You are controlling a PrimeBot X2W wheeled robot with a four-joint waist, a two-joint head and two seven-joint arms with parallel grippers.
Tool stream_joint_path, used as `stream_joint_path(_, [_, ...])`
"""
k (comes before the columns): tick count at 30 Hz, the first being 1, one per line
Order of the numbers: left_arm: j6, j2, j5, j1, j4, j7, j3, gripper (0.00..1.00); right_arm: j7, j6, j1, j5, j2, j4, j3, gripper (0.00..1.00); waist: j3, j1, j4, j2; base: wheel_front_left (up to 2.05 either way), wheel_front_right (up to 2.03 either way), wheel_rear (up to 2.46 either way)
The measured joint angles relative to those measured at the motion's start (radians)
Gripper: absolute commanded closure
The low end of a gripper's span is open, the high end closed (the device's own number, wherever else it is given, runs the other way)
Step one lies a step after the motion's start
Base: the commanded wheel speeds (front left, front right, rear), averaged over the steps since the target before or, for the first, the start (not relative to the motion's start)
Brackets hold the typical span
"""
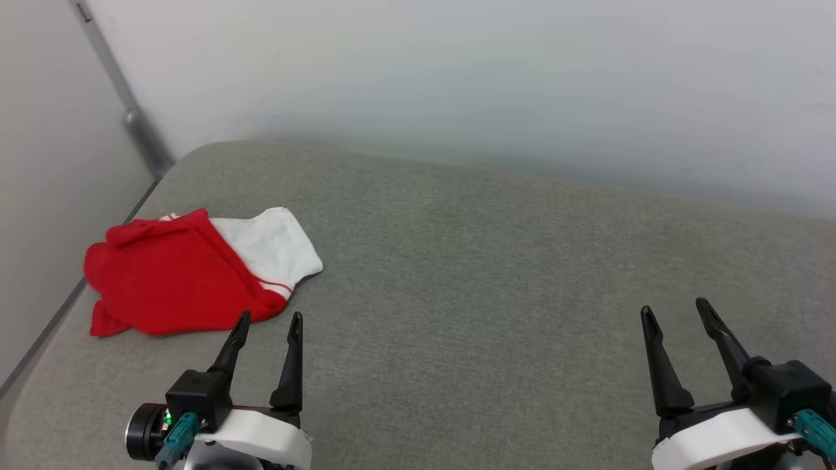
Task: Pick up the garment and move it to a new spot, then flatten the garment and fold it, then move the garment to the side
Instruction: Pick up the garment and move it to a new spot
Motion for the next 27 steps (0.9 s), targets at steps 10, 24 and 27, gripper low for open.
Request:
stream_joint_path(10, [0.006,0.006,0.011,-0.003,-0.012,0.000,0.052,0.00,0.000,0.000,-0.006,0.002,0.000,-0.002,0.019,0.00,0.007,0.0000,0.166,0.0000,0.00,0.00,0.00])
stream_joint_path(24, [0.005,0.007,0.012,0.000,-0.032,0.000,0.103,0.00,-0.003,0.000,-0.050,0.016,-0.008,0.022,0.058,0.00,0.033,0.0000,0.281,0.0000,0.00,0.00,0.00])
stream_joint_path(27, [0.004,0.008,0.018,-0.002,-0.030,0.000,0.107,0.00,-0.003,0.000,-0.058,0.017,-0.015,0.027,0.060,0.00,0.037,0.0000,0.283,0.0000,0.00,0.00,0.00])
